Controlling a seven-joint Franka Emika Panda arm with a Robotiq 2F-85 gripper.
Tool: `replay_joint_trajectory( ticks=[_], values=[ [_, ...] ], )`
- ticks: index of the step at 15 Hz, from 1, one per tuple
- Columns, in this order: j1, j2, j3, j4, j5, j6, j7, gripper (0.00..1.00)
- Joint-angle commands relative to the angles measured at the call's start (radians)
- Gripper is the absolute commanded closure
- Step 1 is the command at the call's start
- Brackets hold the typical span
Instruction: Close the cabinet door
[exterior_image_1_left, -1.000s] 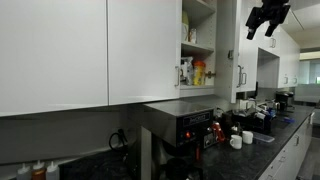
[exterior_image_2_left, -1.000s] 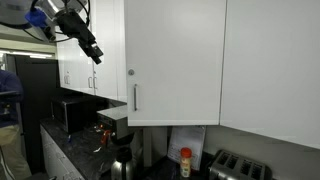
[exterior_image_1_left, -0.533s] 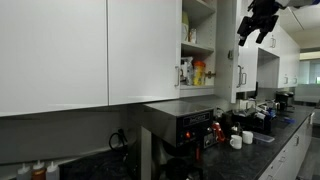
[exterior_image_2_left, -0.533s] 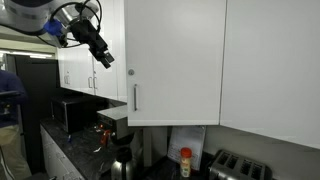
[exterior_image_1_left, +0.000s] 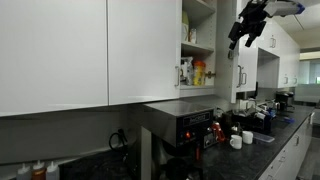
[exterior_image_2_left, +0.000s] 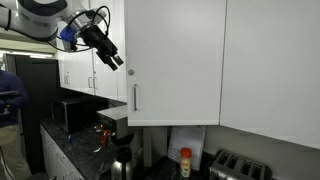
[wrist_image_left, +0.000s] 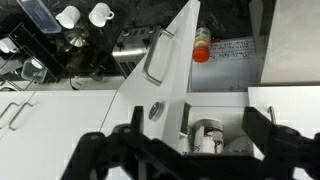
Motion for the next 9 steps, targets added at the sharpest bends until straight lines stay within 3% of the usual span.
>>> replay_joint_trajectory(
  ticks=[1,9],
  values=[
    [-0.035,0.059,0.003,0.012,-0.032,0.073,-0.037,0.00],
    [-0.044,0.136,0.003,0.027,-0.052,0.199,-0.078,0.00]
  ],
)
